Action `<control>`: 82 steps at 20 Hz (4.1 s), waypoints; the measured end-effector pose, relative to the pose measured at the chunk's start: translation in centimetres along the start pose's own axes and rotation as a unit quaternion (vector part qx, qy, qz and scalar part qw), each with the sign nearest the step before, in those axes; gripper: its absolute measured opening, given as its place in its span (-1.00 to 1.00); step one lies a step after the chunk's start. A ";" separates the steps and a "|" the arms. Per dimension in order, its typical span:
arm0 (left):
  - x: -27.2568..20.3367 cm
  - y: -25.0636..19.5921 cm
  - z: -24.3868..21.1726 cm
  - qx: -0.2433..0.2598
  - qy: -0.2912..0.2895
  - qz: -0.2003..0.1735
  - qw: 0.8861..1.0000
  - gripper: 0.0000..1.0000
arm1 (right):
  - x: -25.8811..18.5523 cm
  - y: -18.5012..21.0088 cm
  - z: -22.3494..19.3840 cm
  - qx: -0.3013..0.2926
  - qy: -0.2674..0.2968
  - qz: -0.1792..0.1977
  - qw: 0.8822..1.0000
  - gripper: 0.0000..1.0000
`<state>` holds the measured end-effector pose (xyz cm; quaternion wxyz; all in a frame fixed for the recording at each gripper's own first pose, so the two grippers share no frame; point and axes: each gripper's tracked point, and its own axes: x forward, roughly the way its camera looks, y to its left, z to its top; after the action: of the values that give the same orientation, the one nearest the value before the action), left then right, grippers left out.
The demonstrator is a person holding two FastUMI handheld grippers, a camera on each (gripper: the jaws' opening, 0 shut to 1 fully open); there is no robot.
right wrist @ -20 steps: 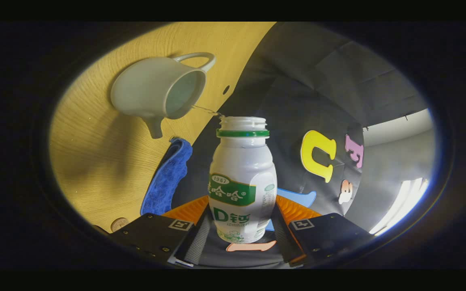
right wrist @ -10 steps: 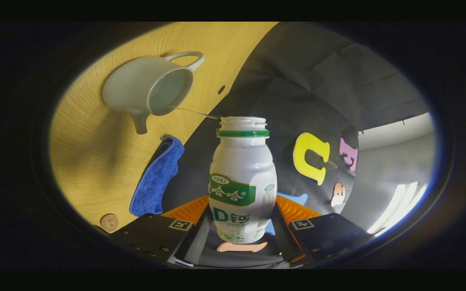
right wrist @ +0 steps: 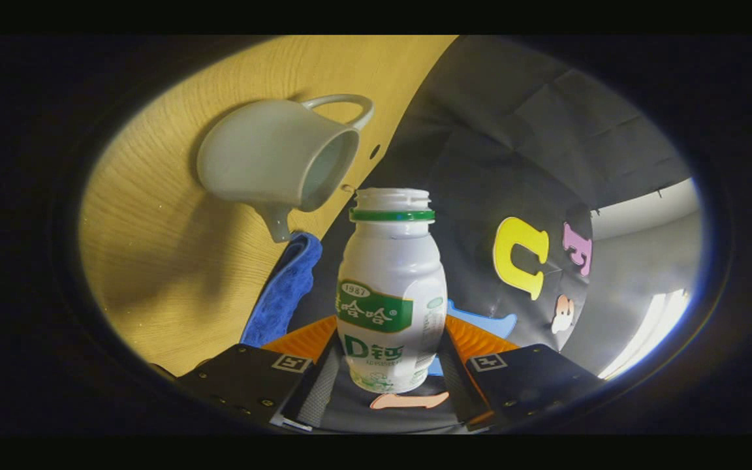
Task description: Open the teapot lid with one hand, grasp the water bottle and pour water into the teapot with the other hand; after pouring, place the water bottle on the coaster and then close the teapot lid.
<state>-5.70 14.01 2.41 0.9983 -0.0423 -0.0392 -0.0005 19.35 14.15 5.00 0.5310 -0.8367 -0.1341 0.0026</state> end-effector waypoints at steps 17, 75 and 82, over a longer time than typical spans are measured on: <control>0.9 -0.3 0.3 -0.022 0.000 -0.014 1.000 -0.73 | -0.5 4.5 -0.7 0.201 0.014 0.083 0.976 0.46; 22.3 -6.1 -6.8 0.042 0.088 -0.074 0.992 -0.65 | -10.0 5.3 -16.0 0.831 0.120 0.029 0.543 0.47; 19.8 -4.6 -0.9 -0.001 0.002 -0.068 0.998 0.46 | -7.4 6.5 -17.3 0.837 0.124 0.039 0.532 0.46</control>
<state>14.07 9.42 3.46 0.9961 -0.0402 -0.0403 -0.0680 16.19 -5.54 5.71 0.9991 -0.0062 0.0296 0.0306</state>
